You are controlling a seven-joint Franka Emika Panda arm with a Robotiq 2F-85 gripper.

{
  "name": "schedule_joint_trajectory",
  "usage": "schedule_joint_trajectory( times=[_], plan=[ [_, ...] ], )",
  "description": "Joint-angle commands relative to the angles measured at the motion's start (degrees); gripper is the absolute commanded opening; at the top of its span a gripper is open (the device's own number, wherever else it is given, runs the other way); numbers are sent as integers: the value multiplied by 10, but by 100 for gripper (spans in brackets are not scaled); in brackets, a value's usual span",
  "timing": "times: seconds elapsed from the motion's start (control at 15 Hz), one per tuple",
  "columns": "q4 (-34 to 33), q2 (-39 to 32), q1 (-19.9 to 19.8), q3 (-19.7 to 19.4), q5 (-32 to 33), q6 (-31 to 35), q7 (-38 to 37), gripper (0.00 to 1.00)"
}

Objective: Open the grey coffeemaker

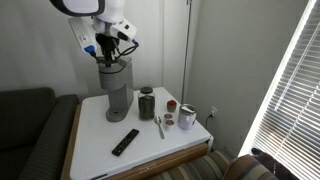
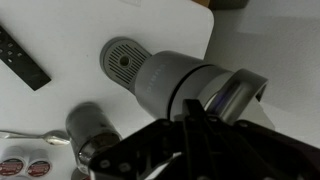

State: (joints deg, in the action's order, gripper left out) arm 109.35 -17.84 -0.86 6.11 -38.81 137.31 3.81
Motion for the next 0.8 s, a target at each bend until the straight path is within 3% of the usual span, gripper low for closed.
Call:
schedule_joint_trajectory(
  times=[0.0,0.73],
  plan=[
    [-13,-13,-2,6,-23,16,16,0],
    [8,29,4,16,-26,78,17,0]
  ],
)
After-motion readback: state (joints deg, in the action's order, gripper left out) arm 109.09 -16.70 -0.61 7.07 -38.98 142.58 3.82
